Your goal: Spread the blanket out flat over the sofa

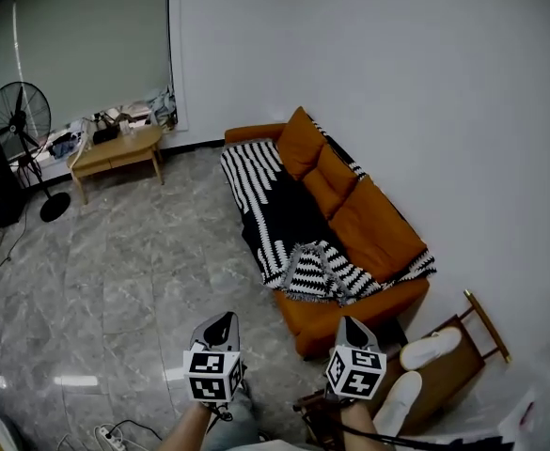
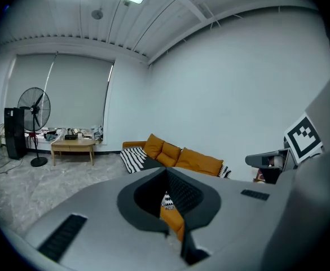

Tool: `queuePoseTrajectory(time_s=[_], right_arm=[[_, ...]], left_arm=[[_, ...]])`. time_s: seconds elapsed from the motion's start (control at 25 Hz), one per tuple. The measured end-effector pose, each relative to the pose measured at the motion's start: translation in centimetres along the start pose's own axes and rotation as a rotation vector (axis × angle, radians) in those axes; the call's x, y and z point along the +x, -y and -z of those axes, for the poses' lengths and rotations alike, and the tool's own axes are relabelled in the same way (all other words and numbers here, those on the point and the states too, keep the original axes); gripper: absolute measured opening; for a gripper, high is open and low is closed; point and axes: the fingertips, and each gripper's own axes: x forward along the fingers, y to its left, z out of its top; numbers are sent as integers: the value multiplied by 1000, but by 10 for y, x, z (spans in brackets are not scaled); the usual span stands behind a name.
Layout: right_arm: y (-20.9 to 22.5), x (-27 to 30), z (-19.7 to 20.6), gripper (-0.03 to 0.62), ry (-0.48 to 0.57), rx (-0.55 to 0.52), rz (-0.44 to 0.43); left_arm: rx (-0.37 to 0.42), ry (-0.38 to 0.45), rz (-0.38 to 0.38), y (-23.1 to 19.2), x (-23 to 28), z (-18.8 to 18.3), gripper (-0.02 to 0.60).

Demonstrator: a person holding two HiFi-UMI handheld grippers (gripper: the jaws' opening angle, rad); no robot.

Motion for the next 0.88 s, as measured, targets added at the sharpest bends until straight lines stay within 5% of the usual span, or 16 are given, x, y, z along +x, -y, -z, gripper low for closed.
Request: queuePoseTrajectory(time_s=[0.88], right_arm=[[54, 184, -79, 5, 7, 61, 232]], left_arm=[[94, -95, 243, -30, 268, -77, 2]])
